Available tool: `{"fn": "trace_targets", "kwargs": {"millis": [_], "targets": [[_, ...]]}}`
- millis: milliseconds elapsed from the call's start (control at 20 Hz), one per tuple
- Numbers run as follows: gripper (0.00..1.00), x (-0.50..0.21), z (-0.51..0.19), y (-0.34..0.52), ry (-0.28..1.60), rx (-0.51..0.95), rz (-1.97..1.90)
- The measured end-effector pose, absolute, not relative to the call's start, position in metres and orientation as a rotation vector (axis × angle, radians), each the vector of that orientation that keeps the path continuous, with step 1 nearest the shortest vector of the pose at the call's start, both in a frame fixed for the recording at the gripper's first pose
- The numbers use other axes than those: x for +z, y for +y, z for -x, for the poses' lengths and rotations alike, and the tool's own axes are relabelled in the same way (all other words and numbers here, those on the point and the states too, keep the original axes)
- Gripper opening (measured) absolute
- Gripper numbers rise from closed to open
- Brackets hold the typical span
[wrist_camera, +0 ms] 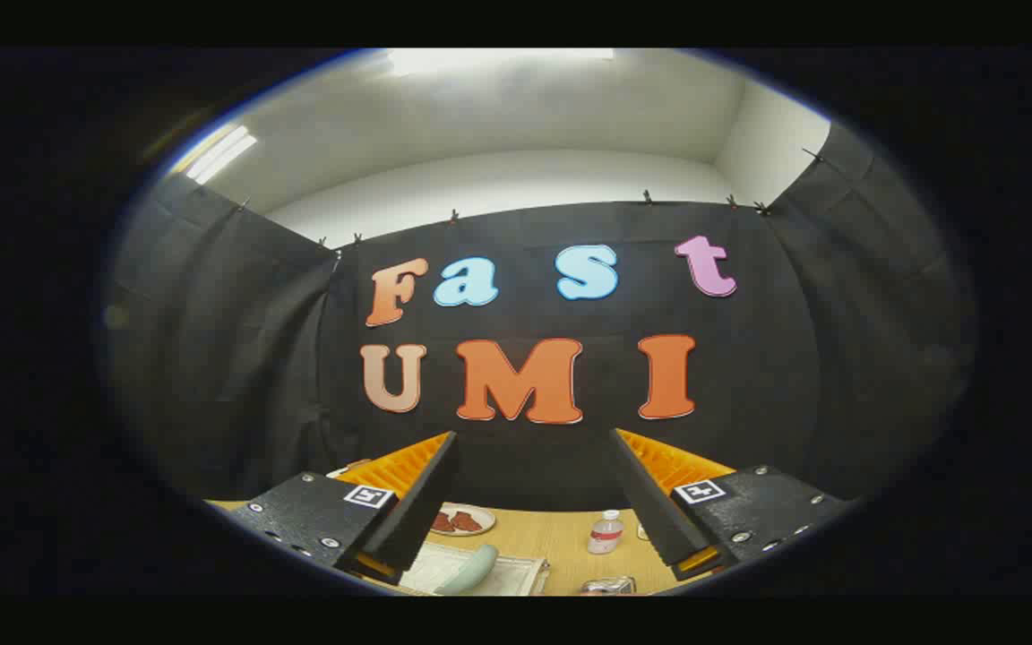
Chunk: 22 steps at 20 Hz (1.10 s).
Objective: Take the plate from the dish rack, then take the spoon from the basket and place it into the plate.
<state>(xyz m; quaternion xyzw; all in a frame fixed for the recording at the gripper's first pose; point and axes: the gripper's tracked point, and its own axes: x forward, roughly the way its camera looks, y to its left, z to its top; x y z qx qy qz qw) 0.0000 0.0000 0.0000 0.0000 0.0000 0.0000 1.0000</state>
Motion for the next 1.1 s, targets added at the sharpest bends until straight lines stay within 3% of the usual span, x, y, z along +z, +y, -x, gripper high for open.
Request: {"fn": "trace_targets", "kwargs": {"millis": [700,1100], "targets": [[0.98,-0.018,-0.019,0.010,0.144,0.041,-0.050],[0.98,-0.086,-0.032,0.008,0.419,0.020,-0.118]]}}
